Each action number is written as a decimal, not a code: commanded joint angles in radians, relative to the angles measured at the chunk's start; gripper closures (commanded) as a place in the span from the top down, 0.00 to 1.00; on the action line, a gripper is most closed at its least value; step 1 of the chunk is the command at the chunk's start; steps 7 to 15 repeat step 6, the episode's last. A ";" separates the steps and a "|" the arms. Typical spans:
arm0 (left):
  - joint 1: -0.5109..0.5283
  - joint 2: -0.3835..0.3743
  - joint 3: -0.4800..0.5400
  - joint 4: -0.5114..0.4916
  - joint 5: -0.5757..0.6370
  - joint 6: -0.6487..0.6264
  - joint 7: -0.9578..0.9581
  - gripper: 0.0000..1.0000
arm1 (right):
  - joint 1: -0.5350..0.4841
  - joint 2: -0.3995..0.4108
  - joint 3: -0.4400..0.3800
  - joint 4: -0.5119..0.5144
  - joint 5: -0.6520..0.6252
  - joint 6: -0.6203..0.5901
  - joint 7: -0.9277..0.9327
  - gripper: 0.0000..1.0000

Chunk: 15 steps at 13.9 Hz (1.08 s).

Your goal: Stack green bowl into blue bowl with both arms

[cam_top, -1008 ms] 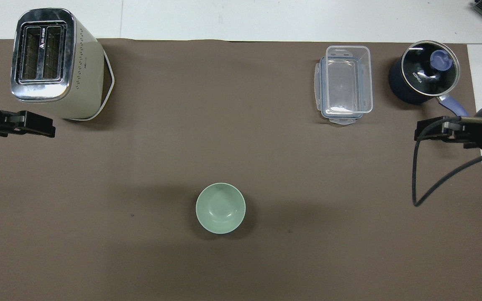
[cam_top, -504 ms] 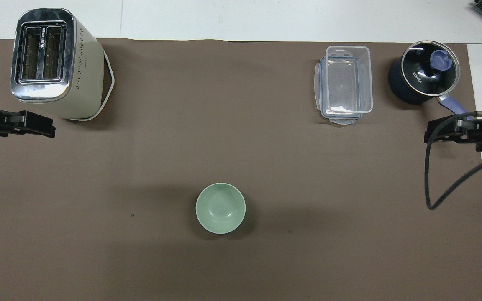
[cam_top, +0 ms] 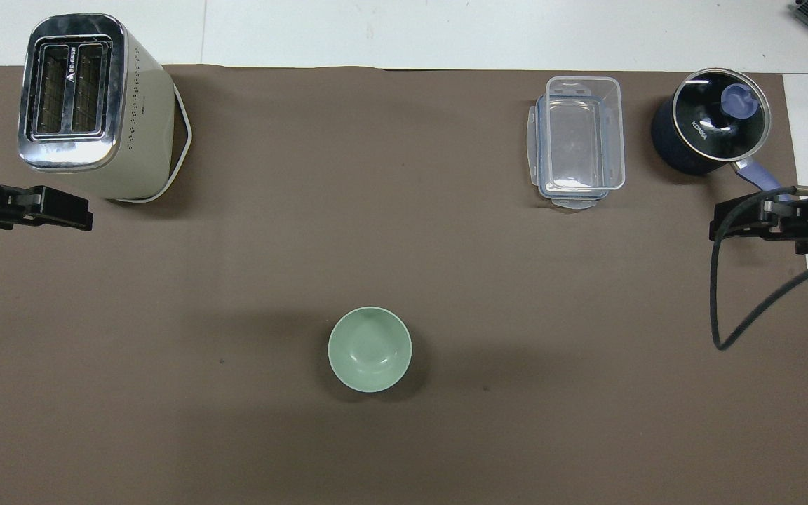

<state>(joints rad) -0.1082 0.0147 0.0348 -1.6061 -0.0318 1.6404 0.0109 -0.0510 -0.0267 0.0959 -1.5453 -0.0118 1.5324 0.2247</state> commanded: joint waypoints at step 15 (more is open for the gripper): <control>0.016 0.007 -0.010 0.018 0.016 -0.021 0.006 1.00 | -0.012 0.001 0.011 0.011 -0.001 -0.008 0.005 1.00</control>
